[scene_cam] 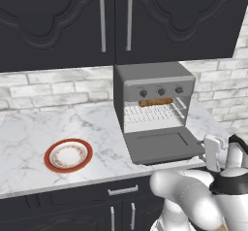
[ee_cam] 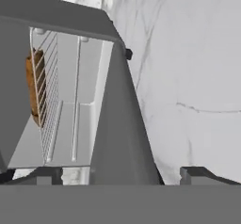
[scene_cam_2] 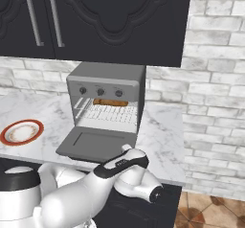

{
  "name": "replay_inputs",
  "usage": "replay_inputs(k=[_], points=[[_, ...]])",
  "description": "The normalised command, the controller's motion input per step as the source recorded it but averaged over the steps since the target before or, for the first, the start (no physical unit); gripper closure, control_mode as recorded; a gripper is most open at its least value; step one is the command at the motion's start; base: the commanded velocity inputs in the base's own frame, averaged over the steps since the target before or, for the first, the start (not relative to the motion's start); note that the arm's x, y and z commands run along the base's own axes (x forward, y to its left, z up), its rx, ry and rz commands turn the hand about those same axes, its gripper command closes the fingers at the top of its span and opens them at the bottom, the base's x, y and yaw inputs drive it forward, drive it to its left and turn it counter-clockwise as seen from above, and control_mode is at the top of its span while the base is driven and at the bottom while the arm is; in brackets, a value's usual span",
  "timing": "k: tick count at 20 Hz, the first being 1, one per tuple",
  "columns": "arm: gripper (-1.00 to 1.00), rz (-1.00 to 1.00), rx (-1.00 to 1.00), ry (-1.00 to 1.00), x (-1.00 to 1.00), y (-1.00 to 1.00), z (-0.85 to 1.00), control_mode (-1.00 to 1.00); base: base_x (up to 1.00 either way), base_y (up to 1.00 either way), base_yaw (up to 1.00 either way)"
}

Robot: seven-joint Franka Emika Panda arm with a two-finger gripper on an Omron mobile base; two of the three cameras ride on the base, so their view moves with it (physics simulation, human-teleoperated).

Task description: Pull the toaster oven rack outwards. Pick up the baguette from the plate and place it on the toaster oven rack. Close the toaster oven door fully and set the temperature to the lowest setting.

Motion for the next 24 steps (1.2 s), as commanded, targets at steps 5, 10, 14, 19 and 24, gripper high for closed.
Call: replay_inputs(k=[5,10,14,19,24], points=[[-1.0,-0.04,-0.02,0.0,0.33,0.14,0.0,-1.0,0.0,0.0,0.0],[-1.0,-0.04,-0.02,0.0,0.11,0.24,0.18,-1.0,0.0,0.0,0.0],[-1.0,-0.02,0.0,-0.01,0.0,0.26,0.4,-1.0,0.0,0.0,0.0],[-1.0,-0.01,0.0,-0.04,0.0,0.2,0.5,-1.0,0.0,0.0,0.0],[-1.0,0.0,0.0,-0.03,0.01,0.11,0.58,-1.0,0.0,0.0,0.0]])
